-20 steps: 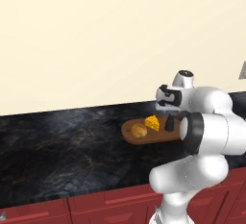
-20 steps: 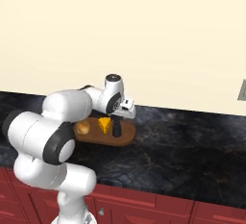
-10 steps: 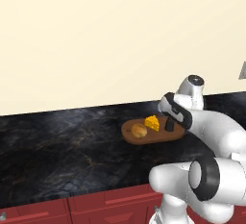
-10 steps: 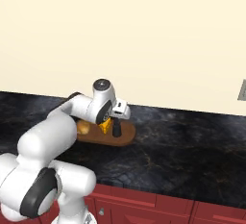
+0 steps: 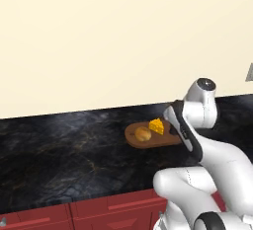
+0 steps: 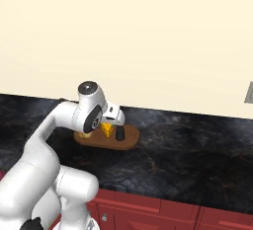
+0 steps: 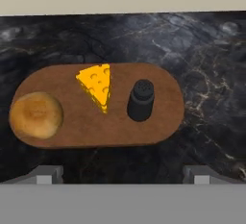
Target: Retrieve the reheated potato from the microwave, then place the potato, cheese, and condiment on the cutting board.
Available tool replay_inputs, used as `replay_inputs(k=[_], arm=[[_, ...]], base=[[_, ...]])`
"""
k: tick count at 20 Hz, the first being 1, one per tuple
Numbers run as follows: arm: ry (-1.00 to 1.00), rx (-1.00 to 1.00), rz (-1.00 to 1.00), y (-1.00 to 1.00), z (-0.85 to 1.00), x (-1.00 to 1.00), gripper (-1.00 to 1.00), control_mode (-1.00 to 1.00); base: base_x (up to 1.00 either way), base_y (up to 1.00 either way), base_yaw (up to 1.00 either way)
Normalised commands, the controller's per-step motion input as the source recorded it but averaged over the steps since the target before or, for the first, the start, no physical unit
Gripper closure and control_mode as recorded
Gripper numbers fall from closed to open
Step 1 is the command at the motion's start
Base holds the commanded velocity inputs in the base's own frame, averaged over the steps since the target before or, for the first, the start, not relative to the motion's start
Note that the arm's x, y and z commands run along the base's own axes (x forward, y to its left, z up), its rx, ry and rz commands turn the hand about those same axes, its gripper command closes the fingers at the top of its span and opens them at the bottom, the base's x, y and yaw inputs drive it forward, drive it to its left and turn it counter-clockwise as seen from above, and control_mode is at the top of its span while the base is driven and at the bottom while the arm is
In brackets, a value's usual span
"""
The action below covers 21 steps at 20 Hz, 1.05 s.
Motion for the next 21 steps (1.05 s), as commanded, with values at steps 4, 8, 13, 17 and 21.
replay_inputs(k=[4, 8, 13, 17, 21], arm=[[0.0, 0.0, 0.01, 0.21, 0.3, -0.64, -1.0, -1.0], [0.0, 0.0, 0.0, 0.23, 0.28, -0.66, -1.0, -1.0], [-0.08, -0.02, 0.0, 0.22, 0.22, -0.67, -1.0, -1.0], [-0.19, -0.04, 0.0, 0.23, 0.23, -0.61, -1.0, -1.0], [-0.12, -0.06, 0.0, 0.23, 0.22, -0.58, -1.0, -1.0]], base=[[0.0, 0.0, 0.0], [0.0, 0.0, 0.0], [0.0, 0.0, 0.0], [0.0, 0.0, 0.0], [0.0, 0.0, 0.0]])
